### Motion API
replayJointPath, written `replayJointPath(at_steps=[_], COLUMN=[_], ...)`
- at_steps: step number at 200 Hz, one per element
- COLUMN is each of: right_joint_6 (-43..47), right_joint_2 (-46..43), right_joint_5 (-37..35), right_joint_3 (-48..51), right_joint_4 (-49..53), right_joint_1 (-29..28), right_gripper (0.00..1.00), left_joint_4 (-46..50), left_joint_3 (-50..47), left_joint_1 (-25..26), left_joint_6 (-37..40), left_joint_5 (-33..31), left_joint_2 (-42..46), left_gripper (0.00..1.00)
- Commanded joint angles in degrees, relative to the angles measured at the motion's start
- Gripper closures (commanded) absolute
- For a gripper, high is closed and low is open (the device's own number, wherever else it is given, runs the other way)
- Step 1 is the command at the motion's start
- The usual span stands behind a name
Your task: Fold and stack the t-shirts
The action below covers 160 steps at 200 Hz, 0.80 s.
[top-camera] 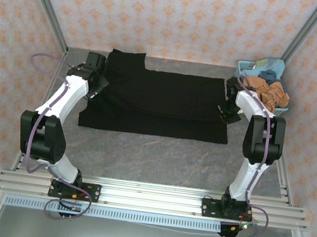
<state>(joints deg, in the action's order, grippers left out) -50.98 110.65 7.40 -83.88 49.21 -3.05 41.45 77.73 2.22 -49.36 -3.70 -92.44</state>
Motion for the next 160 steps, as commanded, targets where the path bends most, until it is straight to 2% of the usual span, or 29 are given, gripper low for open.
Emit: replayJointPath(at_steps=[1,42,78,84,98,111,123,142,160], right_joint_6=[0.7,1.2,3.4,4.1,6.0,7.4,8.5,10.1,11.4], right_joint_2=[1.9,4.9,7.2,7.4,7.5,7.2,6.0,3.2,-0.5], right_joint_5=[-2.9,-2.4,-1.6,-1.5,-1.4,-1.9,-1.9,-1.0,0.3], right_joint_3=[-2.6,-4.5,-7.1,-7.8,-9.6,-11.1,-11.7,-11.1,-9.0], right_joint_4=[0.0,-0.5,-0.7,-0.7,-0.1,1.0,1.3,1.1,0.5], right_joint_1=[0.6,0.6,0.9,1.0,1.0,1.1,1.0,0.9,0.5], right_gripper=[1.0,1.0,1.0,0.95,0.78,0.63,0.54,0.46,0.43], left_joint_4=[-1.1,-1.7,-2.4,-2.0,-1.4,-0.8,-0.3,-0.6,-1.8], left_joint_3=[2.4,4.9,9.5,10.6,12.7,13.5,13.4,11.3,6.6], left_joint_1=[-0.9,-1.6,-2.4,-2.6,-3.0,-3.4,-3.7,-3.9,-3.8], left_joint_6=[1.5,2.1,4.8,5.1,5.9,5.8,5.6,5.6,4.6], left_joint_5=[-2.3,-1.8,1.8,2.3,3.5,3.1,2.6,3.0,6.4], left_joint_2=[-1.7,-6.4,-12.5,-13.5,-14.9,-15.1,-14.4,-11.9,-8.6], left_gripper=[1.0,1.0,1.0,1.0,0.87,0.6,0.45,0.41,0.42])
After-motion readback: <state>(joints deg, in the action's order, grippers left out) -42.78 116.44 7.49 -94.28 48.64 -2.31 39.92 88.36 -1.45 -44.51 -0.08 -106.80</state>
